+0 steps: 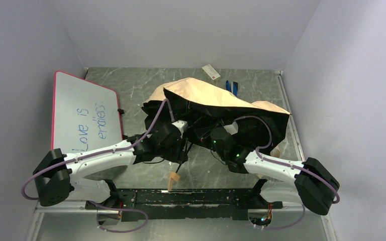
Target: Put away the umbrella
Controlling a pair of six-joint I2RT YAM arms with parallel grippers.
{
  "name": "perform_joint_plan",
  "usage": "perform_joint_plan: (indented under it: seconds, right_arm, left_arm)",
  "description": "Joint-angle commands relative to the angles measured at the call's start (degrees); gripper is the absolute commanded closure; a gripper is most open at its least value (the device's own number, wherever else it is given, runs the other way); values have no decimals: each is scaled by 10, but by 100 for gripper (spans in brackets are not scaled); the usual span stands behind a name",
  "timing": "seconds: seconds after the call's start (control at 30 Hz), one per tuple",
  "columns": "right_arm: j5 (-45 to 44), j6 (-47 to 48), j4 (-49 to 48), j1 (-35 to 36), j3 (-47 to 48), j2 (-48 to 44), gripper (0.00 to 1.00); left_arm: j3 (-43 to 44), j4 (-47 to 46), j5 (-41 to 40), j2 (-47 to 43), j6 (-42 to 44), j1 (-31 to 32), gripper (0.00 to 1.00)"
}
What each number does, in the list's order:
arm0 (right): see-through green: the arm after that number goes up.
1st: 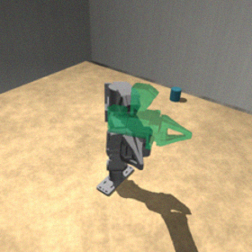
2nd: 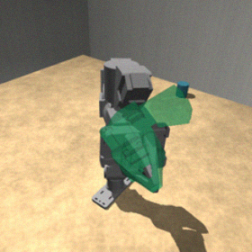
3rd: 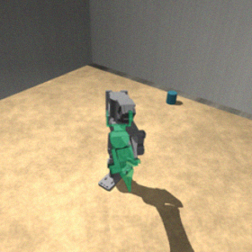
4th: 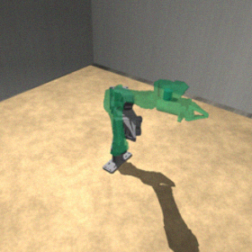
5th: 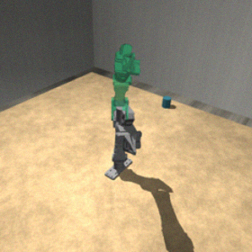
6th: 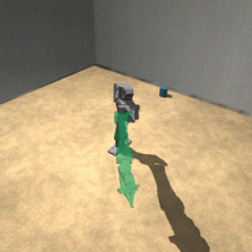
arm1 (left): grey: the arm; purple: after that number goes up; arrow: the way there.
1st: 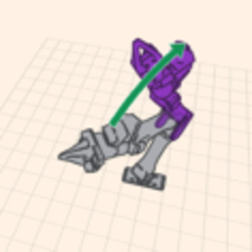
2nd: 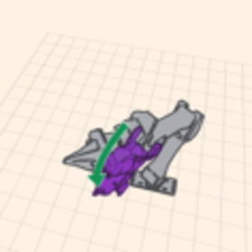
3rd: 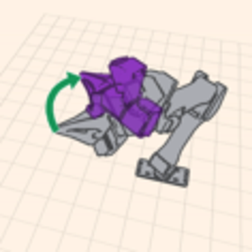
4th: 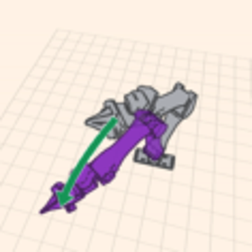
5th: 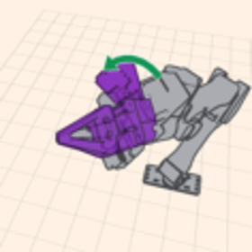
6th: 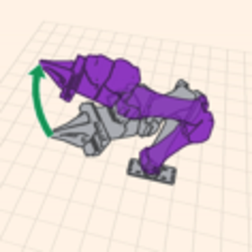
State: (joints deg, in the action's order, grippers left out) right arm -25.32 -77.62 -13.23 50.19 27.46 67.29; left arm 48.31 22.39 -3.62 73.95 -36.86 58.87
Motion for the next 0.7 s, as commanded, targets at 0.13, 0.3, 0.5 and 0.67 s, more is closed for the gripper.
perform_joint_plan:
  seconds: [0.13, 0.3, 0.5, 0.67]
  right_arm:
    - [-22, 26, -54, -15, -8, 4, 100]
    - [-32, 41, -55, -17, -4, 10, 100]
    - [-30, 52, -43, -18, -3, 10, 100]
    - [-17, 47, 3, -17, -1, 7, 100]
  left_arm:
    - [-33, 10, 69, -28, -8, 5, 55]
    - [-39, 19, 77, -39, -10, 12, 60]
    - [-50, -4, 76, -28, -14, 13, 90]
    - [-23, -22, 38, 7, -14, 13, 95]
